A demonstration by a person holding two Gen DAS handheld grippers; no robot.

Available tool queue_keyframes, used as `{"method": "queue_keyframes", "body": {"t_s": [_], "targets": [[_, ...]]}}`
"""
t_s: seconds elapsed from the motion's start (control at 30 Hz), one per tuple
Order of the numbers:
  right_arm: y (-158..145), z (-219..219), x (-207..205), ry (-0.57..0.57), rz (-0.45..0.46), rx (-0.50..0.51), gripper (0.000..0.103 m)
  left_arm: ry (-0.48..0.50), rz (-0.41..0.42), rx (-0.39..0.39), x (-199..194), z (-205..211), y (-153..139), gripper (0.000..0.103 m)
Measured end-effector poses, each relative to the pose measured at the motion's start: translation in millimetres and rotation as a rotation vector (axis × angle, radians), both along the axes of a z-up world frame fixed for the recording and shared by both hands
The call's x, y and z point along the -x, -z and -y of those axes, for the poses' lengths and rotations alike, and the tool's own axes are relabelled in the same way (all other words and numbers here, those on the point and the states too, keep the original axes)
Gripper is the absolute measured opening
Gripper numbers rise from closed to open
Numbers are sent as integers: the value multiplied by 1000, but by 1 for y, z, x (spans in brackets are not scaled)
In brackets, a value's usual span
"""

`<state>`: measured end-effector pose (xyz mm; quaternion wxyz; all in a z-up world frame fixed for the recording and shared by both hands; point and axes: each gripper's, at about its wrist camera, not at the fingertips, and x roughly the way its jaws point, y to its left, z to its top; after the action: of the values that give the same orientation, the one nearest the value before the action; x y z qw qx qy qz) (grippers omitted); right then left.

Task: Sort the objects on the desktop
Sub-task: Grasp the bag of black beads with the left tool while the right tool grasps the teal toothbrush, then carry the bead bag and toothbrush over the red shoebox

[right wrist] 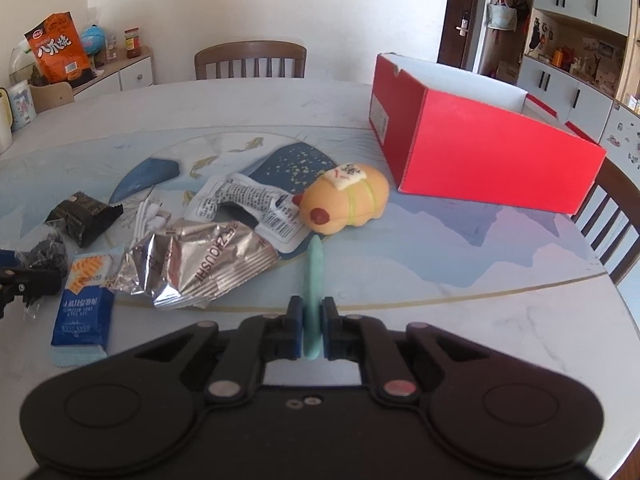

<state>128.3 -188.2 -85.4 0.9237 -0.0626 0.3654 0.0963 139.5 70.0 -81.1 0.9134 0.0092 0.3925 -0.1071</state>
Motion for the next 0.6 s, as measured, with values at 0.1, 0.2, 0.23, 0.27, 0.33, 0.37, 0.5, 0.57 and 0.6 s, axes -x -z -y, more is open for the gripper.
{"method": "queue_keyframes", "body": {"t_s": [0.1,0.2,0.23,0.27,0.33,0.37,0.5,0.57,0.6], "targets": [[-5,3,2,13,5,-4,8,3,13,17,1,0,-7,31],[-10,6,4,22,11,-13,8,15,32,22,2,3,-15,31],[-12,7,5,25,13,-14,8,18,35,26,2,4,-18,31],[-14,8,5,29,15,-15,8,20,37,28,2,6,-20,31],[-17,9,6,34,17,-21,8,22,38,34,2,8,-24,31],[-18,10,7,36,19,-23,8,25,36,40,2,9,-25,31],[-27,13,9,44,20,-34,8,37,39,41,2,14,-32,31],[-32,14,10,50,24,-42,8,44,43,41,3,17,-36,31],[-35,15,11,54,25,-46,8,48,43,43,3,19,-37,31]]}}
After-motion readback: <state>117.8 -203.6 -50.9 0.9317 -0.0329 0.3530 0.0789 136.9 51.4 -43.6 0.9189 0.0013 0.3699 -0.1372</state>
